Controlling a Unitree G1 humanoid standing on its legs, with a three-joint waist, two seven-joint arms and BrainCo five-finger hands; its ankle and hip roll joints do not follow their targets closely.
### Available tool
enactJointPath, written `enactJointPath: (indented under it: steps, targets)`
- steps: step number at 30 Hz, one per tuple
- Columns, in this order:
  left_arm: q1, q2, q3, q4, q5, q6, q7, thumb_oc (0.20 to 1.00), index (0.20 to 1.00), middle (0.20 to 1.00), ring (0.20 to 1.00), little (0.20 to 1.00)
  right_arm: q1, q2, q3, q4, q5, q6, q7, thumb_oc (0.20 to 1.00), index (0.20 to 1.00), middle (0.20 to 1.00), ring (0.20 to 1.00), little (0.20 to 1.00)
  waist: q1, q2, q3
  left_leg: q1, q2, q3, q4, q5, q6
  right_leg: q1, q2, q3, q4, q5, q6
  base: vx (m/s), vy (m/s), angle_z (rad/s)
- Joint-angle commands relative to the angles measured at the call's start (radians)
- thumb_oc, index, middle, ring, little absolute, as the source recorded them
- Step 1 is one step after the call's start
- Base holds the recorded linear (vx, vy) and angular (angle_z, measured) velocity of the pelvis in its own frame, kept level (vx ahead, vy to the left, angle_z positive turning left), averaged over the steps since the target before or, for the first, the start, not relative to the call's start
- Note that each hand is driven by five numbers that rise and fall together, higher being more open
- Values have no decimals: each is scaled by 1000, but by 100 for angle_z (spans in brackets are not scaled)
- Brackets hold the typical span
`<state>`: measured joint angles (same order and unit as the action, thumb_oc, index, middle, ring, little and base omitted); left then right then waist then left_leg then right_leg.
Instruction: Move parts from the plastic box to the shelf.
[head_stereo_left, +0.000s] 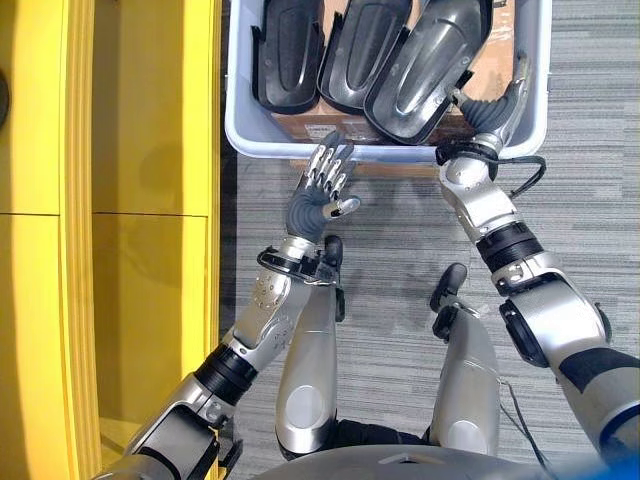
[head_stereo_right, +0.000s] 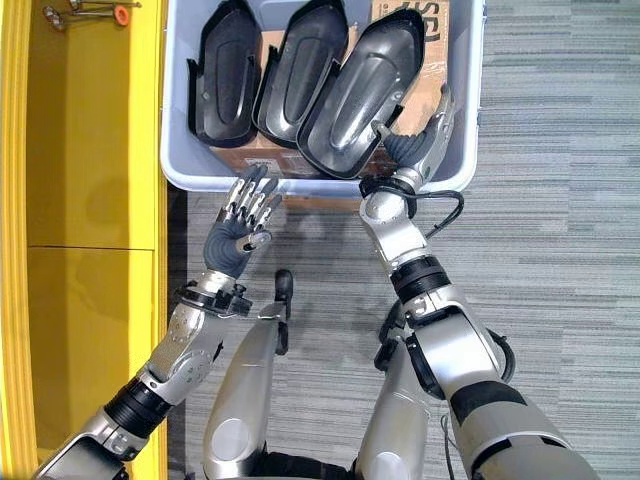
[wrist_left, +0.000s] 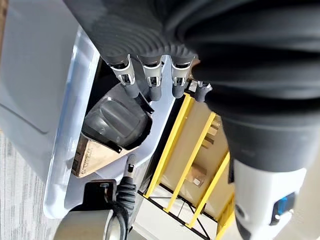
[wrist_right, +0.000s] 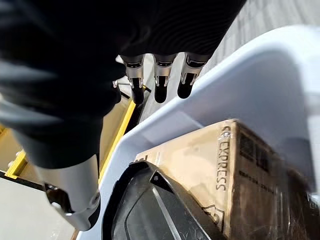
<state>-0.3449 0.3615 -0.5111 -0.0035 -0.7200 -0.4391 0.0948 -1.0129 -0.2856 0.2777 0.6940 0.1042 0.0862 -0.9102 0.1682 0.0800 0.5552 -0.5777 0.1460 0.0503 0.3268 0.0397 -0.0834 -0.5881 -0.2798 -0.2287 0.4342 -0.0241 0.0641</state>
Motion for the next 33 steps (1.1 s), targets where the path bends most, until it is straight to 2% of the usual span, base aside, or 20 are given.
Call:
enactJointPath:
  steps: [1,10,14,15,17,21,23,25,27,29,31,33]
  targets:
    - [-3,-15,4,-74,22,-33,18,1000,1000,1000,1000,1000,-22,-31,-6,-78,-6,-34,15,1000,1000,1000,1000,1000,28,20,-35,-5,-33,71,-41,-12,50,7,29,-73,124,-87,20,0,0,0]
    - [-5,-11,20,-71,14,-22,10,1000,1000,1000,1000,1000,-17,-17,3,-15,62,-39,55,1000,1000,1000,1000,1000,42,20,-35,-33,-34,61,-25,-13,52,-12,20,-88,155,-97,18,0,-5,1]
    - [-6,-12,26,-69,35,-39,13,1000,1000,1000,1000,1000,-20,-10,2,32,104,-37,67,1000,1000,1000,1000,1000,48,25,-35,-47,-33,59,-16,-12,52,-23,13,-92,169,-100,17,-5,9,4]
    - [-15,-7,32,-67,58,-42,47,1000,1000,1000,1000,1000,-21,-8,-2,66,169,-40,79,1000,1000,1000,1000,1000,52,26,-35,-51,-34,56,-10,-13,53,-25,8,-93,180,-103,17,1,-30,2]
    - [-19,-4,41,-68,12,-30,58,1000,1000,1000,1000,1000,-26,-7,-7,96,223,-36,84,1000,1000,1000,1000,1000,57,29,-35,-57,-36,51,-4,-14,54,-28,3,-95,192,-108,16,7,-38,7]
    - [-3,-4,64,-68,11,-1,37,1000,1000,1000,1000,1000,-35,-3,-24,149,320,-67,113,1000,1000,1000,1000,1000,68,34,-35,-72,-37,45,11,-15,52,-38,-2,-101,210,-114,14,8,-25,9]
    - [0,-4,66,-63,-34,13,9,1000,1000,1000,1000,1000,-46,0,-34,168,451,-29,155,1000,1000,1000,1000,1000,71,36,-35,-78,-37,45,16,-15,50,-43,-4,-103,215,-115,13,-1,-1,2]
    - [3,-12,70,-60,-84,19,-1,1000,1000,1000,1000,1000,-55,3,-34,190,512,-25,158,1000,1000,1000,1000,1000,73,38,-35,-83,-34,45,20,-14,49,-50,-5,-102,225,-120,11,1,9,2]
    - [-4,-15,73,-60,-79,16,3,1000,1000,1000,1000,1000,-59,6,-34,217,539,-21,165,1000,1000,1000,1000,1000,73,36,-35,-89,-34,43,26,-16,49,-54,-5,-102,232,-123,10,3,11,4]
    - [-12,-19,76,-65,-80,23,5,1000,1000,1000,1000,1000,-71,-4,-28,238,515,3,178,1000,1000,1000,1000,1000,75,36,-35,-102,-35,41,31,-15,49,-65,-6,-102,237,-122,10,0,0,0]
    - [-6,-5,78,-74,-75,30,2,1000,1000,1000,1000,1000,-94,-34,5,258,402,77,187,1000,1000,1000,1000,1000,80,33,-35,-107,-34,38,34,-13,48,-65,-7,-108,236,-117,12,8,9,3]
    - [1,1,80,-76,-69,23,-2,1000,1000,1000,1000,1000,-106,-52,27,278,349,130,181,1000,1000,1000,1000,1000,84,33,-35,-109,-35,35,36,-13,48,-65,-7,-109,234,-115,14,9,10,2]
